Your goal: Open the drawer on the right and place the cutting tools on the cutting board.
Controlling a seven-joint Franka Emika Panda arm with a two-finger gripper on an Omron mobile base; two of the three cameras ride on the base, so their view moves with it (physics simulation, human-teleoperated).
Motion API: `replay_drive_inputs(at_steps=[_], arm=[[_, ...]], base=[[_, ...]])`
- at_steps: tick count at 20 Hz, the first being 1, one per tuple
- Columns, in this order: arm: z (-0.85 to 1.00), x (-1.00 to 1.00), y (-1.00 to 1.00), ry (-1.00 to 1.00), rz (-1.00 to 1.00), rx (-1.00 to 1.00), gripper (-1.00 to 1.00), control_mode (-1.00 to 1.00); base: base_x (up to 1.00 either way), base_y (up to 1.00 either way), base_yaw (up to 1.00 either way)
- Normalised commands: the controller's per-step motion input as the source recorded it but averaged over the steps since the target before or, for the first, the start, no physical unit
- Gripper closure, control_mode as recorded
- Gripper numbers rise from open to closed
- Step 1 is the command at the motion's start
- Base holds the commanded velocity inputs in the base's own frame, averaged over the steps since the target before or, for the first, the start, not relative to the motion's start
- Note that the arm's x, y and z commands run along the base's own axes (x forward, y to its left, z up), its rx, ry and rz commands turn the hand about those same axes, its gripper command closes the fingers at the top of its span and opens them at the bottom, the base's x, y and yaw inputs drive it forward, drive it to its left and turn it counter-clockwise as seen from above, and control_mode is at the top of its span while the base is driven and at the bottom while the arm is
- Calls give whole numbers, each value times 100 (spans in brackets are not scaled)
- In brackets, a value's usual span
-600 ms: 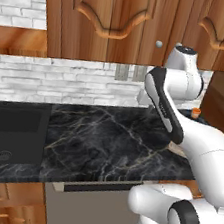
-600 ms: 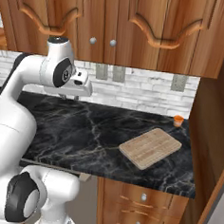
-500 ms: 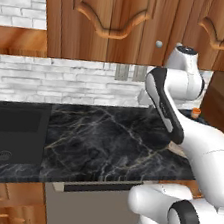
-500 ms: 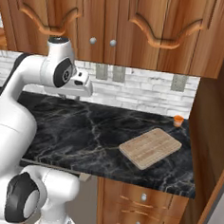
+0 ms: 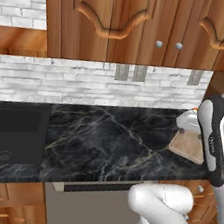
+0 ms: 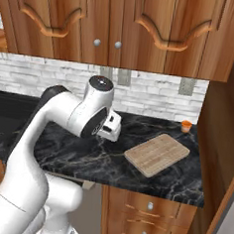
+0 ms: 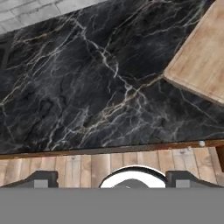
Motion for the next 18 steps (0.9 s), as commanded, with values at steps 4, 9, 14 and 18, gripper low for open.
replay_drive_inputs(at_steps=[4,9,14,18], arm=[[-57,-71,-100,0,-38,36,-100,-100],[-57,-24,-93,0,-42,34,-100,-100],[-53,0,-64,-1,-38,14,-100,-100],[-66,-3,-11,-33,3,-16,-100,-100]], base=[[0,0,0],[0,0,0],[0,0,0],[0,0,0]])
